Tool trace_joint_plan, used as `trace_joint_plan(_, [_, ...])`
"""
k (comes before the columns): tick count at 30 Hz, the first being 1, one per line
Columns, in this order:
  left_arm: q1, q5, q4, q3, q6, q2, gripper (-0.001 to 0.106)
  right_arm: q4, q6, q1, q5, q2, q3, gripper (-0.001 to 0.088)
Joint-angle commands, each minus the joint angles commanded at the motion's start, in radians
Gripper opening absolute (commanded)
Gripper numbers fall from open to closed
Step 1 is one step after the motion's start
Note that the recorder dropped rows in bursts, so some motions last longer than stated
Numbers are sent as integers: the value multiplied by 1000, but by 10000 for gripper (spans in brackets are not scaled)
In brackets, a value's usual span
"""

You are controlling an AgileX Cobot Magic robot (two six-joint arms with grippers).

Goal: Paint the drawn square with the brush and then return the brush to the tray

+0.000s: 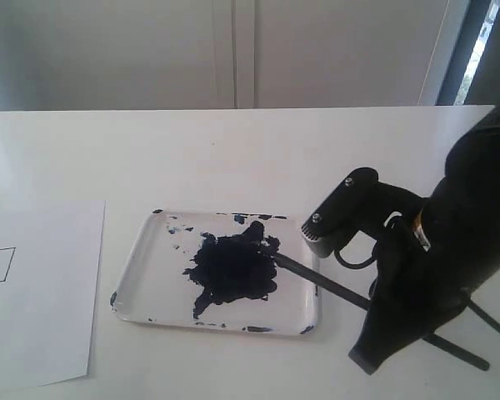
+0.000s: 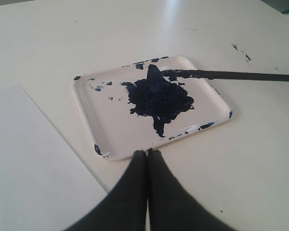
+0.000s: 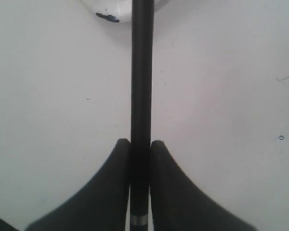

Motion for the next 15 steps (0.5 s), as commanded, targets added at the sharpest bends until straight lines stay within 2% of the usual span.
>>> trace_joint_plan(15, [0, 0, 0, 0, 0, 0, 0, 3, -2, 0, -29, 82, 0, 0])
